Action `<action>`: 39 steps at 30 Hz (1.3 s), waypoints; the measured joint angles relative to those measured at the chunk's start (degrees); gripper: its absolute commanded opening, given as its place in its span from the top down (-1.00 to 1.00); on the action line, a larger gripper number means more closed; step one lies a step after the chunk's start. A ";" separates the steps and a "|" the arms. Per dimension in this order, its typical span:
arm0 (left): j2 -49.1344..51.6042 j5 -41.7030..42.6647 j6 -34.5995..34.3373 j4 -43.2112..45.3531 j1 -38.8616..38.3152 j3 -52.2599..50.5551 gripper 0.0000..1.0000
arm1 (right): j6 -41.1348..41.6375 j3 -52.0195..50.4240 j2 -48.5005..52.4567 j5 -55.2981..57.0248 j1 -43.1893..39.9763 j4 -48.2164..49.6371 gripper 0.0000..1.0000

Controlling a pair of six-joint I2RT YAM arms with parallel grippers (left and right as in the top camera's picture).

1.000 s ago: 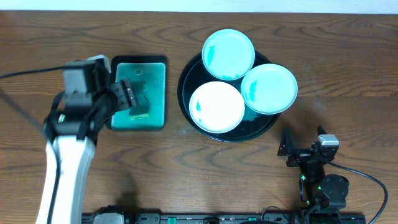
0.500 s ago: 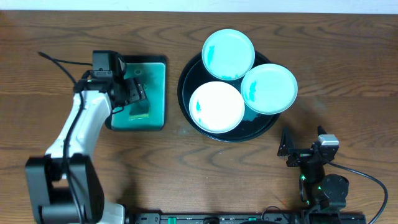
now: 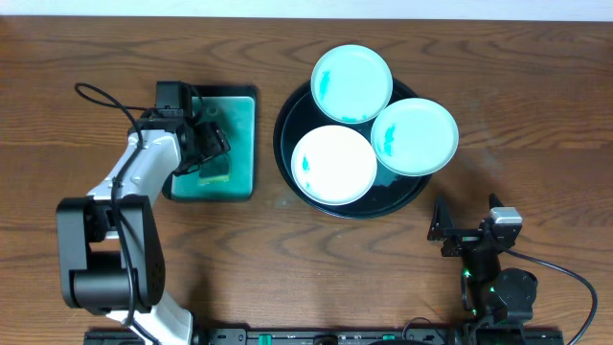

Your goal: Clean dirty plates on tray and stack at the side

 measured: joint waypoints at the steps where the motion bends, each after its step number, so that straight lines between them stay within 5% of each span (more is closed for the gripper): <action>1: 0.50 0.00 -0.02 0.26 -0.15 0.00 -0.55 | 0.02 0.00 0.00 -0.02 0.00 -0.02 -0.99; 8: 3.93 -1.75 0.00 1.44 -1.77 0.07 -0.51 | 0.00 0.00 0.00 -0.02 0.00 -0.02 -0.99; 12: 3.96 -2.86 -0.31 1.88 -1.88 0.09 -0.10 | 0.02 0.00 0.00 0.00 0.00 0.00 -0.99; 19: 4.26 -3.28 -0.81 2.84 -1.86 0.09 0.22 | 0.02 0.00 0.00 -0.02 0.00 0.00 -0.98; 24: 4.26 -3.69 -0.63 3.28 -1.88 0.09 0.85 | 0.02 0.00 0.00 -0.02 0.00 0.00 -0.99; 32: 2.80 -4.22 -0.15 2.03 -1.88 0.09 0.85 | 0.02 0.00 0.00 -0.02 0.00 0.00 -0.98; 39: -8.83 -4.48 -0.17 1.36 -1.88 0.09 0.86 | 0.02 0.00 0.00 -0.02 0.00 0.00 -0.99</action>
